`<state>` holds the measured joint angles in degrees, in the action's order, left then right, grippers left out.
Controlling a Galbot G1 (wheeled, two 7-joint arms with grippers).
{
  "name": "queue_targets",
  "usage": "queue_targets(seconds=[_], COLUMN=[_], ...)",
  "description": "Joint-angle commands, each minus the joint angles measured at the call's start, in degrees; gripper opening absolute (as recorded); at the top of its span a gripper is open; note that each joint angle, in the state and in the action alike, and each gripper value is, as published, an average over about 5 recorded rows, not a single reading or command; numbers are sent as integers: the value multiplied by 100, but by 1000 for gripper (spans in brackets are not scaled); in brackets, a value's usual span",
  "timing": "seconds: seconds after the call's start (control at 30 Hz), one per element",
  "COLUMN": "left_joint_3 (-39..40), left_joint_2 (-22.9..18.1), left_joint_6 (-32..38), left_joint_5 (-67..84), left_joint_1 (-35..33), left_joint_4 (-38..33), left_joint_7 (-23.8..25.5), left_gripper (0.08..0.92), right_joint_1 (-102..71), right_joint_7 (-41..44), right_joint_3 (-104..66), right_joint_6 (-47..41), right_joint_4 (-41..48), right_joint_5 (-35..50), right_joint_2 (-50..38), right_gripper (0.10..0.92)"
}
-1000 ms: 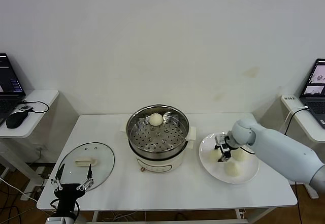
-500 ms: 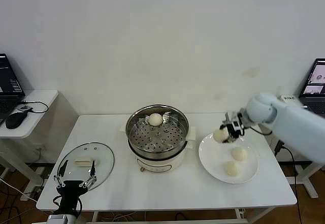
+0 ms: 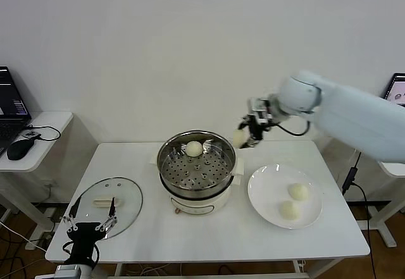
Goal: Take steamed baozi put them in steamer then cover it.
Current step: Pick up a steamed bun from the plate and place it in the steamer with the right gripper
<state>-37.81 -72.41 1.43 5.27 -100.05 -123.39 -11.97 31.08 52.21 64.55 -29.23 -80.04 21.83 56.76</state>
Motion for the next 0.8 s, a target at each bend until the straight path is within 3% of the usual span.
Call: queue_targets(seconds=[0.03, 0.8], left_joint_3=[-56, -76], left_joint_2=[-22, -28], left_joint_6=[9, 24], left_joint_5=[4, 55], left_joint_1=[-33, 39], left_joint_4=[-36, -19], left_joint_7=[-11, -21], left_gripper=[823, 823], right_joint_1=[-288, -1146], right_joint_7=[-305, -636], right_joint_3=[230, 88], right_joint_6=[-430, -374], right_joint_4=[947, 2466], right_joint_5=[438, -76], right_joint_2=[1758, 2830], right_gripper=[602, 602])
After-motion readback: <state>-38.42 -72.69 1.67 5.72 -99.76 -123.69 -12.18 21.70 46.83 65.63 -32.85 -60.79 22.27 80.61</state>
